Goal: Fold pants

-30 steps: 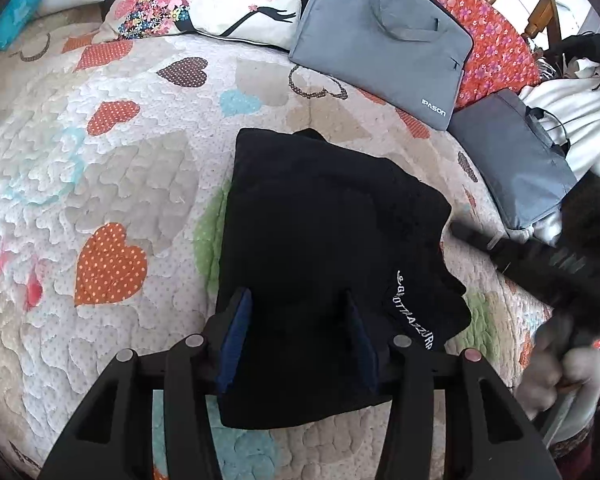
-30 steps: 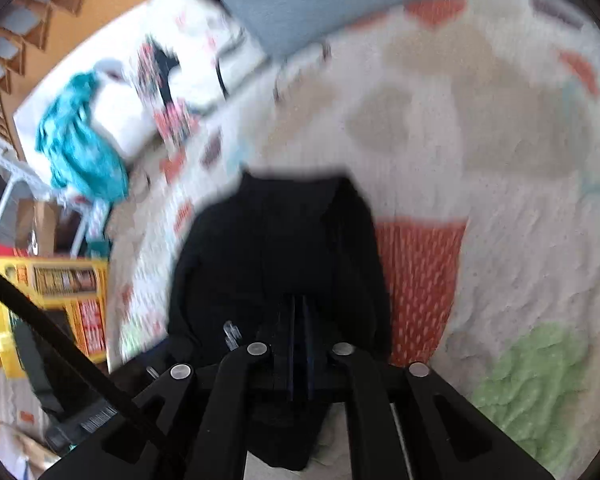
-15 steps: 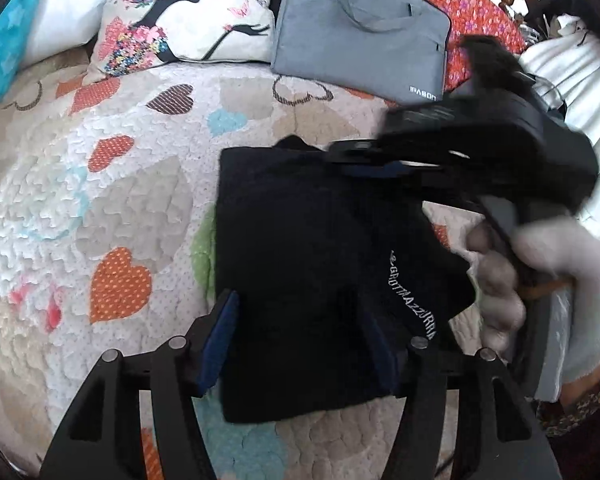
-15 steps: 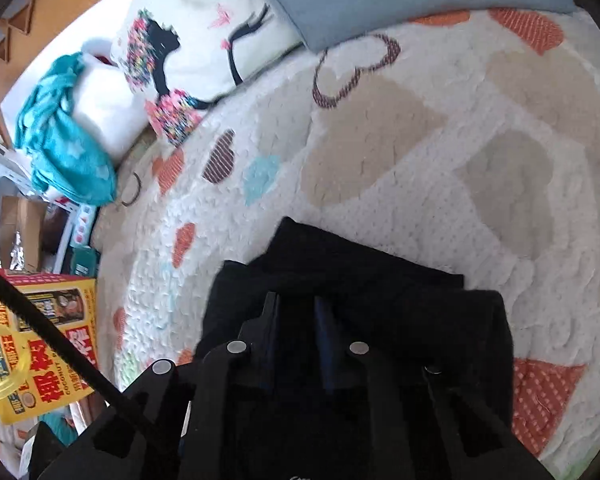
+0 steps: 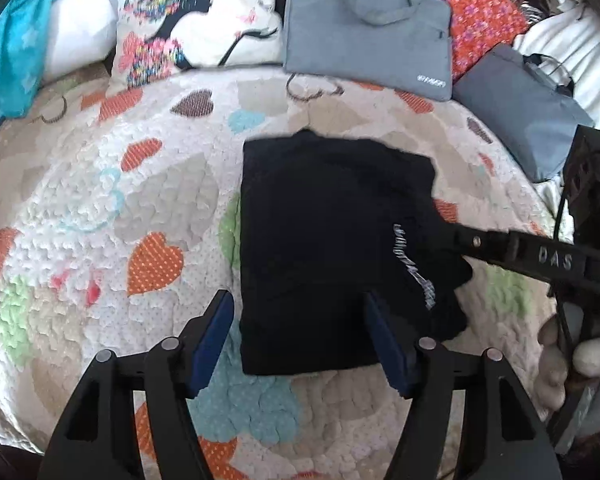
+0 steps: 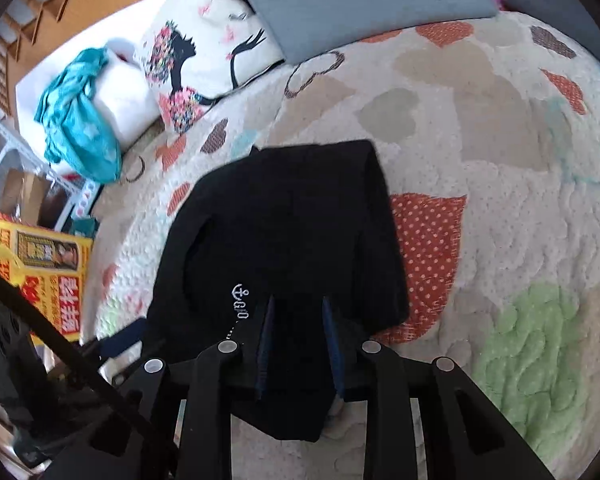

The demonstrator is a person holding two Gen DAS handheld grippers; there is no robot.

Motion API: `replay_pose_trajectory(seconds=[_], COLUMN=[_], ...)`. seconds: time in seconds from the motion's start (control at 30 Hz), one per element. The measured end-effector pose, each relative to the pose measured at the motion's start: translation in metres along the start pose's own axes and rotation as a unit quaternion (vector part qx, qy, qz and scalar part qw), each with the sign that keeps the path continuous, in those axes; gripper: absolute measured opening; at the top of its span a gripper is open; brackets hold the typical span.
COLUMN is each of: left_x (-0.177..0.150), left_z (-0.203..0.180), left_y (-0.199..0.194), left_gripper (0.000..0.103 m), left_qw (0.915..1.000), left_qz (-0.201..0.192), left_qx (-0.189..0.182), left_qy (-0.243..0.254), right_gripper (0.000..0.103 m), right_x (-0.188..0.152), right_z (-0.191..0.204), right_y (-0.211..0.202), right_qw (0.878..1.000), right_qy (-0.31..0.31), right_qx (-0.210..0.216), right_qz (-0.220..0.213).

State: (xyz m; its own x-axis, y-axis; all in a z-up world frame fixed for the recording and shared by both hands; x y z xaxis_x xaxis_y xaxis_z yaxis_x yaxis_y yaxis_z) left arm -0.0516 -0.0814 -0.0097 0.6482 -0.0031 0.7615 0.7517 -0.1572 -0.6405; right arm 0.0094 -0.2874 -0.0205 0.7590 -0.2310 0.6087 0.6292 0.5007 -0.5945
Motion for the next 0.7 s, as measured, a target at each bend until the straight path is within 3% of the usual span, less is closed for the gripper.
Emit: replay_pose_trajectory(seconds=[0.23, 0.7], left_x=[0.012, 0.011], left_z=[-0.008, -0.002], left_y=[-0.045, -0.059], left_gripper=[0.066, 0.066], left_qw=[0.997, 0.9953], left_qz=[-0.052, -0.055], left_qx=[0.039, 0.062], left_qy=[0.043, 0.051], right_gripper=[0.034, 0.036], right_x=[0.008, 0.006], right_z=[-0.013, -0.01], right_y=[-0.027, -0.029], right_qw=[0.998, 0.998], right_qy=[0.034, 0.028], right_qx=[-0.003, -0.015], right_qz=[-0.045, -0.054])
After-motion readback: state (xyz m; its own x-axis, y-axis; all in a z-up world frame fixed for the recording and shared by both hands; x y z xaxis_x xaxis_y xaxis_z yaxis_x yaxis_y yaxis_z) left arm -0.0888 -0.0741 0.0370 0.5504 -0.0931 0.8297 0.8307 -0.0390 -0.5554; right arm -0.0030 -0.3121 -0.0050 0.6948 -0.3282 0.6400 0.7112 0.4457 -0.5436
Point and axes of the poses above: each gripper's, at about its wrist camera, not at the fingertips, and y roughly the way its jaws point, z to its left, x to its top, the point moved 3 cm from there along y, roughly the way its jaws point, and after that the axes turned 12 degrees about -z, right-handed, at the moved point
